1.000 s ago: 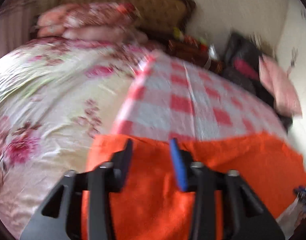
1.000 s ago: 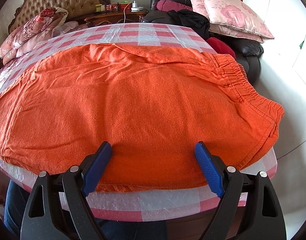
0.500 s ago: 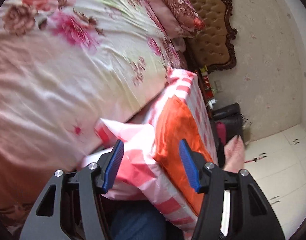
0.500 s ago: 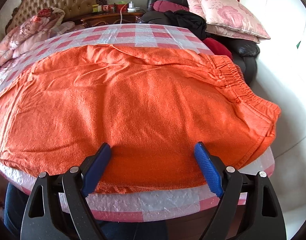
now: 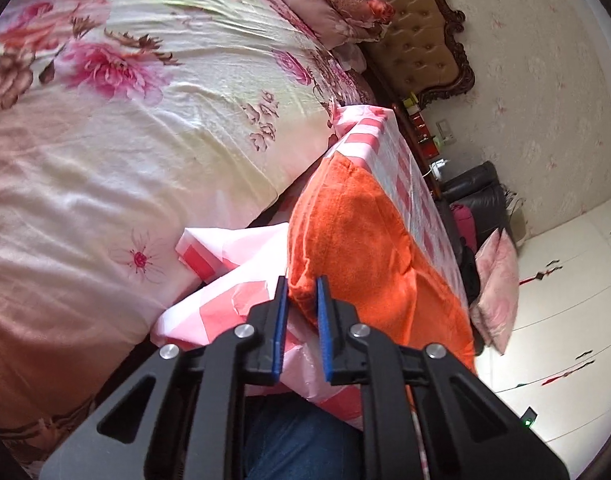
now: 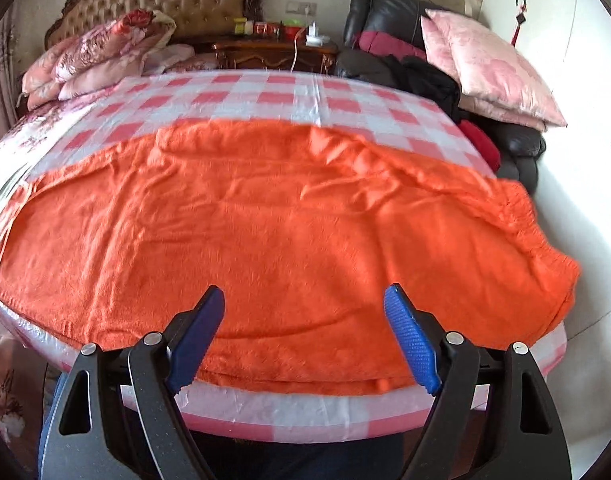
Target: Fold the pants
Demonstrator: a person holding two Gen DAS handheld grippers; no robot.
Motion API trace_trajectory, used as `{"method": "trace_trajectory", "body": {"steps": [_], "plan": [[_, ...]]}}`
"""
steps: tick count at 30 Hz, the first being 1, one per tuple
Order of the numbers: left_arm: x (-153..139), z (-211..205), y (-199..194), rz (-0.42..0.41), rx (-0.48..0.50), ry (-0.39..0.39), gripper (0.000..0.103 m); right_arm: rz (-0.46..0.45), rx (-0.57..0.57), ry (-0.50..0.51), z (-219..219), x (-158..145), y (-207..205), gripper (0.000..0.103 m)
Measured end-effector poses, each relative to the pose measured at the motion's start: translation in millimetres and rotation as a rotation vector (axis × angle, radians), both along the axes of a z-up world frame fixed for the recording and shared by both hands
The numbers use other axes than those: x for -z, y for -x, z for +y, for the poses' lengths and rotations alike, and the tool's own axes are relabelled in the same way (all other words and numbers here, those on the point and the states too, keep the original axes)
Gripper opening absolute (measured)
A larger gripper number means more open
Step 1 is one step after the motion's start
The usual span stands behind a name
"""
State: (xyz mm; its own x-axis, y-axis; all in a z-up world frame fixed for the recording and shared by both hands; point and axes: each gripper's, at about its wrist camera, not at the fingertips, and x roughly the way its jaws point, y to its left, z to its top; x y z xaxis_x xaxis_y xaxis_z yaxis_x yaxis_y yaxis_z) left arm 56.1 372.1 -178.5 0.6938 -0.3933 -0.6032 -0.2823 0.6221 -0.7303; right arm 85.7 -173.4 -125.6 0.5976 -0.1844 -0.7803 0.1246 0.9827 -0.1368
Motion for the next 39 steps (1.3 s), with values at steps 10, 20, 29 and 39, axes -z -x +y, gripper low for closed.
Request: {"method": "trace_trajectory", "body": {"steps": [10, 20, 29, 39], "plan": [[-38, -12, -7, -0.036, 0.011, -0.066, 0.010, 0.077, 0.031, -0.029, -10, 25, 0, 0.078], [-67, -29, -16, -0.049, 0.023, -0.152, 0.010, 0.073, 0.030, -0.076, -16, 26, 1, 0.079], [-78, -37, -19, -0.036, 0.019, -0.193, 0.010, 0.050, 0.023, -0.130, -22, 19, 4, 0.079], [-103, -59, -23, -0.048, 0.036, -0.306, 0.010, 0.033, 0.023, -0.145, -25, 15, 6, 0.079]]}}
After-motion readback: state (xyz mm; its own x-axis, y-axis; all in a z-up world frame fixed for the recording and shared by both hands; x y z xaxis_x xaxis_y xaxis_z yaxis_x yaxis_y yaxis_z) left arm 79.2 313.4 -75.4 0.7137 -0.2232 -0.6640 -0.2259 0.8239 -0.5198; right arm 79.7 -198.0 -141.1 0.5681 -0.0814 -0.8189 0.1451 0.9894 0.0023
